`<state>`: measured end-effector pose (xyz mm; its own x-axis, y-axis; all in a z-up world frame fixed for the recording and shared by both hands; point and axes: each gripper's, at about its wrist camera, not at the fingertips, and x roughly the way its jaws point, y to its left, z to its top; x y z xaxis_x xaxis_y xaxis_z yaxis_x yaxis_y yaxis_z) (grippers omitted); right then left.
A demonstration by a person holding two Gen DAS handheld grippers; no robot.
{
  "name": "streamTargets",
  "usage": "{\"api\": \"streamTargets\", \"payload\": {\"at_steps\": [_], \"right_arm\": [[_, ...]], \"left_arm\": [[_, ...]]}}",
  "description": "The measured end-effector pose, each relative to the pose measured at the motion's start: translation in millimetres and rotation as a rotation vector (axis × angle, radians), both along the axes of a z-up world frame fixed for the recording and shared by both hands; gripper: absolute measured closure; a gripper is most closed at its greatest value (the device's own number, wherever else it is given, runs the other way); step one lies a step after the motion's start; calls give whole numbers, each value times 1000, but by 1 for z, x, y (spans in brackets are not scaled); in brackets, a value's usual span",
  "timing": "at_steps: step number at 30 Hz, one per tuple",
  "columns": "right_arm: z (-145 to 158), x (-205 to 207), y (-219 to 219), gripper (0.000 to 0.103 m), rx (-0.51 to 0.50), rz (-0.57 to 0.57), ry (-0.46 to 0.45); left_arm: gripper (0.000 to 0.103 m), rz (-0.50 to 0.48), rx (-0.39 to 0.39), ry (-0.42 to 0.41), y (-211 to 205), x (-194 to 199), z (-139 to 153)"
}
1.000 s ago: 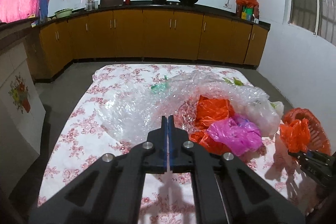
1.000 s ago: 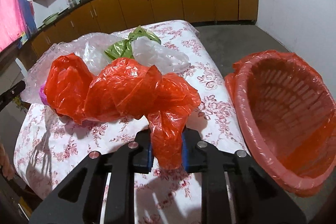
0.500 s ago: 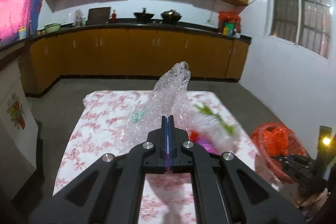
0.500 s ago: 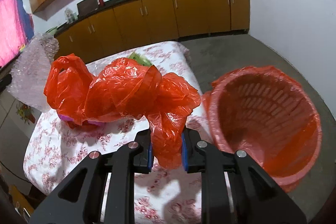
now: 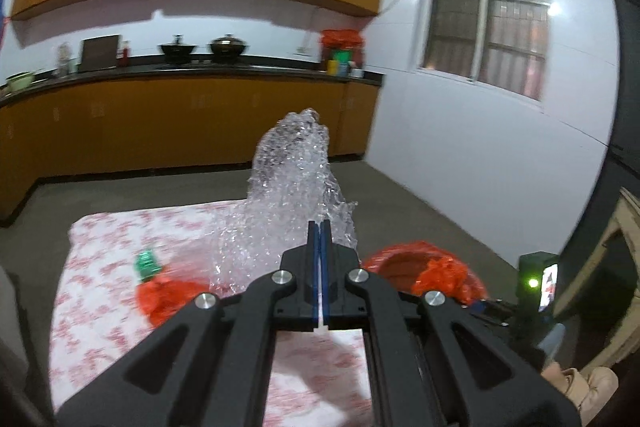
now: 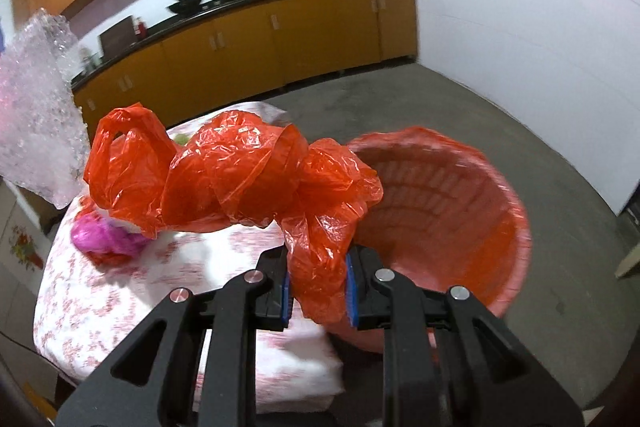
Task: Collect trash
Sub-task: 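Carry the red bag and bubble wrap into the red basket and release both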
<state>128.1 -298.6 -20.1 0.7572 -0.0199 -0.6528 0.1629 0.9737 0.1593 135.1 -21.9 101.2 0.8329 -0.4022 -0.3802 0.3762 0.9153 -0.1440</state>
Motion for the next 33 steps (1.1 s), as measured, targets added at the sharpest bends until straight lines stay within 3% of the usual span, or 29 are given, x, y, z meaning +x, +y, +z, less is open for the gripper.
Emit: {"api": "streamTargets", "payload": {"at_steps": [8,16,24,33], "right_arm": [[-5,-17,-54,82,-9,-128,23],[-16,-24,-85,82,-8,-211,54],[-21,-22,-91,82,8,-235,78],[-21,-5,-99,82,31,-210,98]], "left_arm": [[100,-188,-21,46,-87,20,-13],[100,-303,-48,128,-154,49,-43],[100,-335,-56,211,-179,74,-81],[100,-313,-5,313,-188,98,-129]]}}
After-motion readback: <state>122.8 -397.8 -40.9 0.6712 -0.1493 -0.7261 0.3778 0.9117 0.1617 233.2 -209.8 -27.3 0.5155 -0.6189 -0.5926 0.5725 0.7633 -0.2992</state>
